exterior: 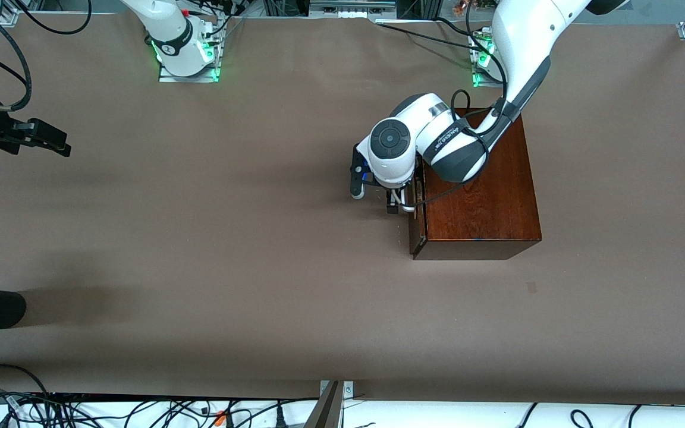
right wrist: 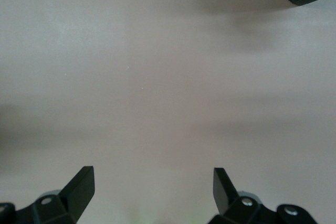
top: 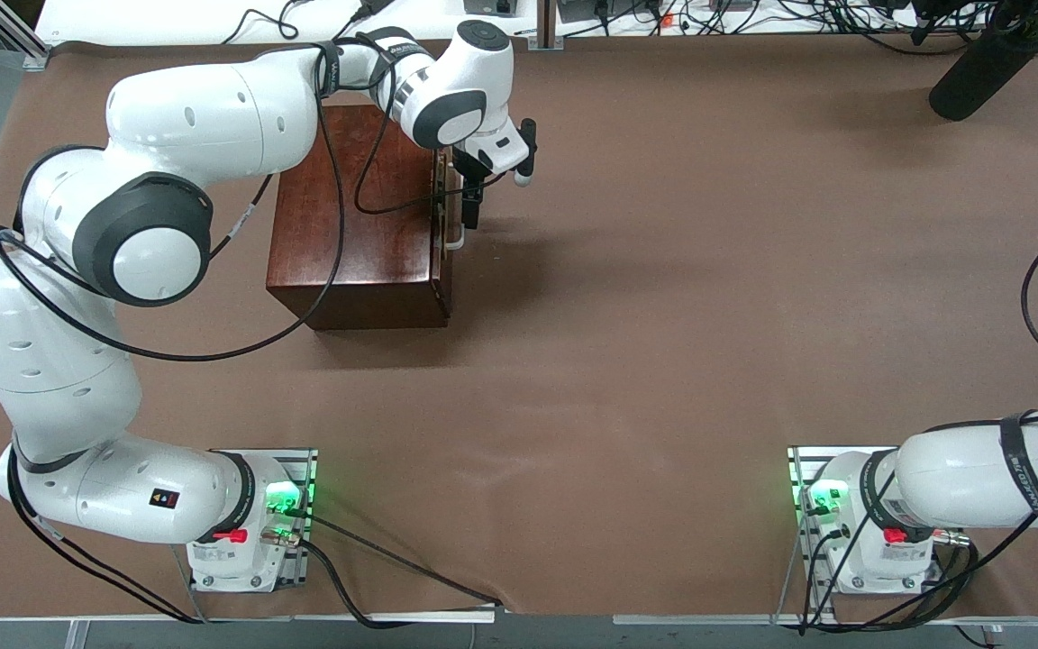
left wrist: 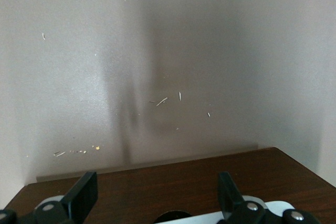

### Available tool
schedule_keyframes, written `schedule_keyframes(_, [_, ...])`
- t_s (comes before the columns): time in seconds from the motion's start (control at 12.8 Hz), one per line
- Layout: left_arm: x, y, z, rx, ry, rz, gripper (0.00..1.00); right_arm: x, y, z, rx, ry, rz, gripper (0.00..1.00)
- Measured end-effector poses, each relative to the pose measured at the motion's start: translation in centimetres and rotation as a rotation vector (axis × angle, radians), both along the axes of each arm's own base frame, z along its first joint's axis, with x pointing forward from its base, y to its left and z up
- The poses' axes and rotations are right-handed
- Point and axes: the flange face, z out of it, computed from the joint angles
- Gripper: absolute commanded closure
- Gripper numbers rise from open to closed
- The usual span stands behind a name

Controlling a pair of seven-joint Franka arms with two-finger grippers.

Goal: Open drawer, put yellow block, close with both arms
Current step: 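Push the drawer front into the box with the left gripper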

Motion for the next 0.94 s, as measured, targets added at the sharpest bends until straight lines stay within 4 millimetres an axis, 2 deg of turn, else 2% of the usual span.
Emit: schedule_keyframes(0.94, [0.28, 0.64, -0.08, 0.012, 0.007, 0.007, 0.00, 0.01, 0.30, 0.00, 0.000, -0.001, 0.006, 0.00])
